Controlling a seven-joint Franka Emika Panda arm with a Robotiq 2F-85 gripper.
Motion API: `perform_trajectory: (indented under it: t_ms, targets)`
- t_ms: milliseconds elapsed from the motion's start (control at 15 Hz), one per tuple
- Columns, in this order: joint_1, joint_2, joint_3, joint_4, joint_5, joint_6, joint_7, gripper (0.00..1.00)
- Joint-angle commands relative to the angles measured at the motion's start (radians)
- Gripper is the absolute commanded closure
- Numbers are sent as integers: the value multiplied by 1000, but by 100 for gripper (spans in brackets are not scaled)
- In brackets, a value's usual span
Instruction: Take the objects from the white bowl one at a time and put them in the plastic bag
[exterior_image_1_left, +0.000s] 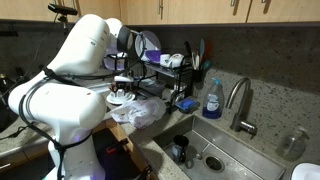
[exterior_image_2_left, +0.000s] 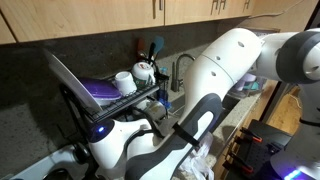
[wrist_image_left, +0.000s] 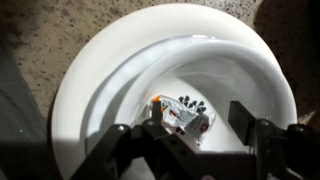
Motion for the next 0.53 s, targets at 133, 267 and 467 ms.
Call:
perform_trajectory:
  t_ms: [133,267,467]
  targets:
    - [5,-36,-6,-62,-33,38,29,32]
    - [10,-34,-7,-62,-36,35,32,32]
    - [14,-29,-6,-63,-37,34,31,32]
